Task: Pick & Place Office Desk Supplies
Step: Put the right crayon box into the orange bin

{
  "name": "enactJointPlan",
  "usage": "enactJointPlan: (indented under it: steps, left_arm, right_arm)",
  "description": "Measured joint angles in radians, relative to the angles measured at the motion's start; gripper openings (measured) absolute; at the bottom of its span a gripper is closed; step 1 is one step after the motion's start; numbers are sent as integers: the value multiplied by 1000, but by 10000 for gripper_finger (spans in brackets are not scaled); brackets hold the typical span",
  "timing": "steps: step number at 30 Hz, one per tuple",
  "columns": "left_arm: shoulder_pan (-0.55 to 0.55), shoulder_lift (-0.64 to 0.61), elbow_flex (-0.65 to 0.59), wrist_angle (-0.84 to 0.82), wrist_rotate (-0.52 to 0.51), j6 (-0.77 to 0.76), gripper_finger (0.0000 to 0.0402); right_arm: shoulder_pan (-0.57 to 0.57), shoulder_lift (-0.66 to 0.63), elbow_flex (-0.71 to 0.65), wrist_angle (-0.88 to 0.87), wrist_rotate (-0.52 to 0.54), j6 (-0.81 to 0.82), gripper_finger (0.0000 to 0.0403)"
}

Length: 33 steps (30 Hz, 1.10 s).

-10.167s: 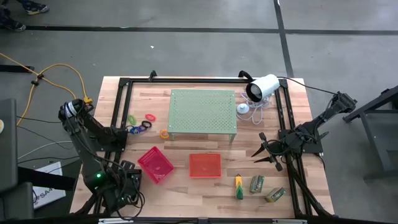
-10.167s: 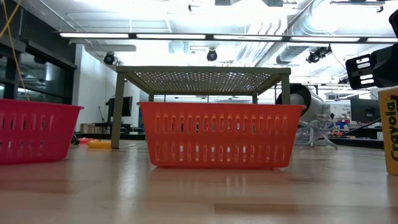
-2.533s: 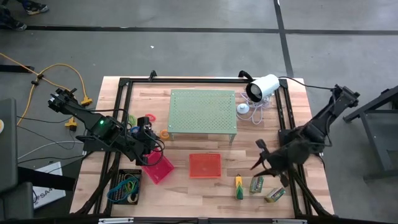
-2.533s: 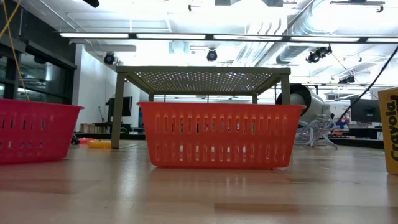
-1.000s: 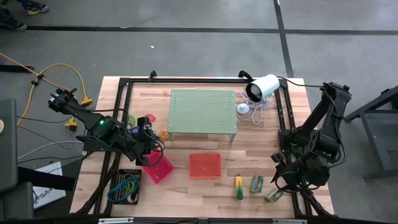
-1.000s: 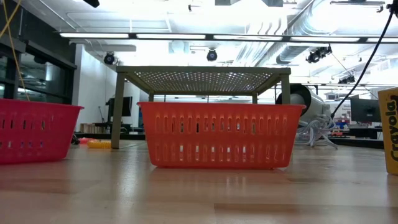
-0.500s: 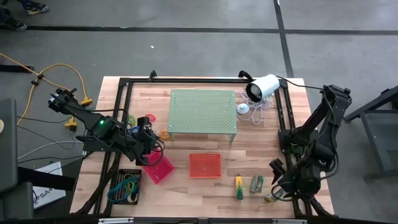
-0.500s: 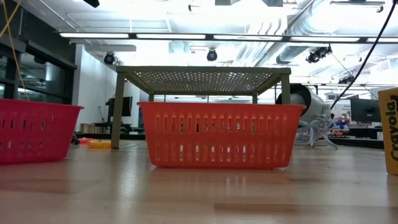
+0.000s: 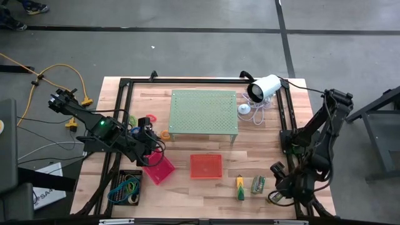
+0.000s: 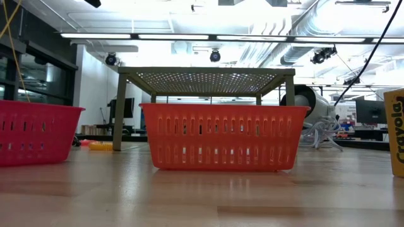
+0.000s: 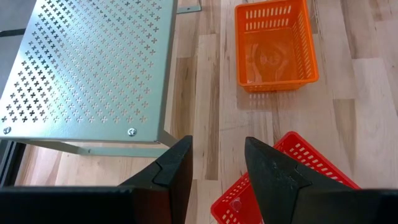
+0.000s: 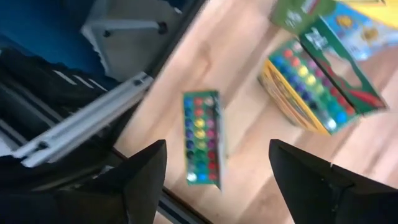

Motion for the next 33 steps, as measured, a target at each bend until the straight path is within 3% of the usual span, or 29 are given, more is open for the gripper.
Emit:
enactJointPlan:
  steps: [16, 33]
  left_arm:
    - [0, 0, 0, 0, 0, 0, 139]
    - [0, 0, 0, 0, 0, 0, 138]
  right_arm:
    - [10, 3, 0, -61, -17, 141, 270]
    - [108, 3, 0, -63, 78, 237, 270]
